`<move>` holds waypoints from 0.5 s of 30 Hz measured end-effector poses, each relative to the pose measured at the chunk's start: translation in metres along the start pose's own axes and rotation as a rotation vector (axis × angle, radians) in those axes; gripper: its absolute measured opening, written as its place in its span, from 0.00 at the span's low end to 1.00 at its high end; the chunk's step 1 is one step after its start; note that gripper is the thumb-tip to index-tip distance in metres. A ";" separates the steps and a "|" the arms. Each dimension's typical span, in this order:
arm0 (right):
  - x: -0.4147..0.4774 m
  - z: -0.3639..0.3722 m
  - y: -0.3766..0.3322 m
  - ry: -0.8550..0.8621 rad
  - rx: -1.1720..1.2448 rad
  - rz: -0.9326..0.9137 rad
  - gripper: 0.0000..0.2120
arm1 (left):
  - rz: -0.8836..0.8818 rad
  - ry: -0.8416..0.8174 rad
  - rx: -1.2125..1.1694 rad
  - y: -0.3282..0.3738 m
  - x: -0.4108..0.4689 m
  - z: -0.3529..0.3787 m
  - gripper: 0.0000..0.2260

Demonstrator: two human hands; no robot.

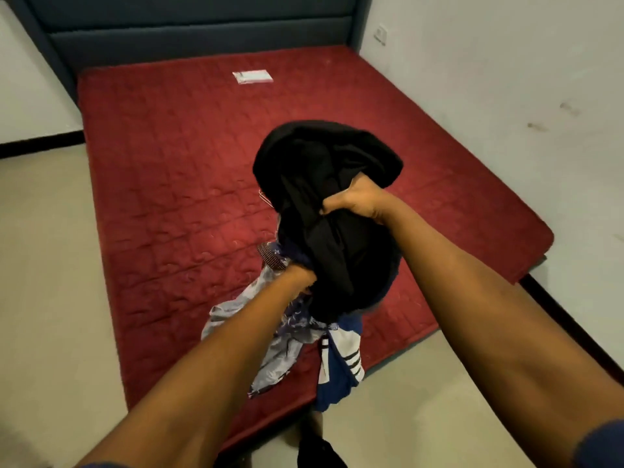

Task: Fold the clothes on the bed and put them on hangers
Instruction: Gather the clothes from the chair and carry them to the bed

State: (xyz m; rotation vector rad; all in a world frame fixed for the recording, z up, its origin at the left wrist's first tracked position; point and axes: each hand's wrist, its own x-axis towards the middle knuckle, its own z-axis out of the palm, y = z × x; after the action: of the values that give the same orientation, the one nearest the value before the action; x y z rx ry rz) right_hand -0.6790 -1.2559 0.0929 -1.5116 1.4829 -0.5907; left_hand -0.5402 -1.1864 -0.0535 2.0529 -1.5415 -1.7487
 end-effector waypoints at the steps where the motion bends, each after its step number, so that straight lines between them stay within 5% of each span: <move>1: 0.012 -0.002 0.013 -0.019 -0.083 0.027 0.23 | -0.046 -0.009 -0.091 0.000 0.010 0.009 0.19; 7: 0.076 -0.001 0.109 -0.203 -0.765 0.161 0.22 | 0.065 -0.123 0.364 -0.030 0.072 0.017 0.24; 11: 0.090 -0.002 0.199 -0.360 -0.947 0.377 0.31 | -0.077 0.084 0.345 -0.096 0.113 0.010 0.33; 15: 0.062 0.004 0.288 -0.395 -1.009 0.521 0.33 | -0.457 0.215 0.284 -0.198 0.141 0.016 0.57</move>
State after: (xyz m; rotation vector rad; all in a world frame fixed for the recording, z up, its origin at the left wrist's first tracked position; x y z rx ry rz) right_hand -0.8146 -1.2753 -0.1677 -1.6788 1.8332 0.8502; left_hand -0.4449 -1.1726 -0.2769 2.8107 -1.4049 -1.4063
